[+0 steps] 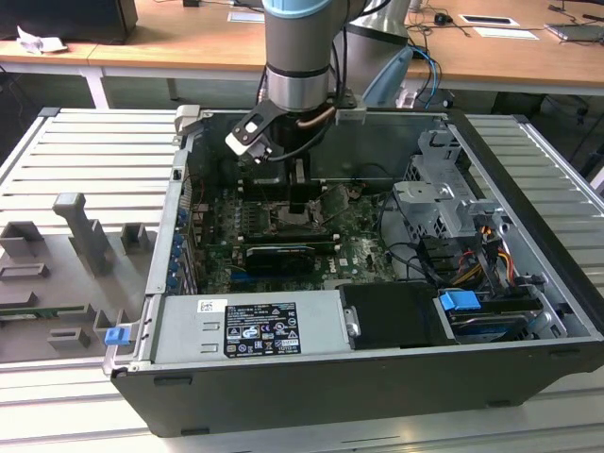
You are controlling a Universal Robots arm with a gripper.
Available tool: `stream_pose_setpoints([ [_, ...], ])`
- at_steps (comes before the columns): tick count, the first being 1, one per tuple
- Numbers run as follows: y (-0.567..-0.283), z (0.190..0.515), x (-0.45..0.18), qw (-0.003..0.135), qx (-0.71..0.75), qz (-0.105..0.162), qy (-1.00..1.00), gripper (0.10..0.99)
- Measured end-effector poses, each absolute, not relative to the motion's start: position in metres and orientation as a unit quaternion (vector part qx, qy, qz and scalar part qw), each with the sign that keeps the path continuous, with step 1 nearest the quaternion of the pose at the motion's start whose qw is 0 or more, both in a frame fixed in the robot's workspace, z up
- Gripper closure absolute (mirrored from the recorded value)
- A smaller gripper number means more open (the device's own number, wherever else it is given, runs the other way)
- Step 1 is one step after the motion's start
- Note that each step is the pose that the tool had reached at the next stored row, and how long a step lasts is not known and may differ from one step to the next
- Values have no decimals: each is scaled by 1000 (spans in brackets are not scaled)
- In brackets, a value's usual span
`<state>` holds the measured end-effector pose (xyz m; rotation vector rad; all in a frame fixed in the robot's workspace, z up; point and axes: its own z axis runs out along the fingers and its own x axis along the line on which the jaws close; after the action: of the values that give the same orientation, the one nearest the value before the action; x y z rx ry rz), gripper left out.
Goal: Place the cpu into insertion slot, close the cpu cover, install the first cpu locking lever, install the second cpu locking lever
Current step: 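Place the cpu into insertion slot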
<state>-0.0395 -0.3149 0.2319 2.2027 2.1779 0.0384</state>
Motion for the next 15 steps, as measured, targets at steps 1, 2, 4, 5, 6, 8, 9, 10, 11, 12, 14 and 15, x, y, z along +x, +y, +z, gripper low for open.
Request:
stream_pose_setpoints([
  [1, -315, 232, -39, 23, 711, 12, 703, 620],
  [2, -315, 233, -39, 25, 711, 10, 703, 737],
  [4, -316, 234, -39, 27, 711, 7, 703, 859],
  [5, -316, 234, -39, 27, 711, 7, 703, 922],
  [6, -316, 234, -39, 28, 711, 7, 703, 980],
  [8, -316, 235, -39, 29, 711, 6, 703, 980],
  [9, -316, 235, -39, 29, 711, 5, 703, 980],
  [10, -316, 235, -39, 30, 711, 5, 703, 980],
  [11, -316, 236, -39, 30, 711, 4, 703, 980],
  [12, -316, 236, -39, 30, 711, 4, 703, 980],
  [14, -316, 237, -39, 31, 711, 4, 703, 980],
  [15, -316, 237, -39, 31, 711, 4, 703, 980],
])
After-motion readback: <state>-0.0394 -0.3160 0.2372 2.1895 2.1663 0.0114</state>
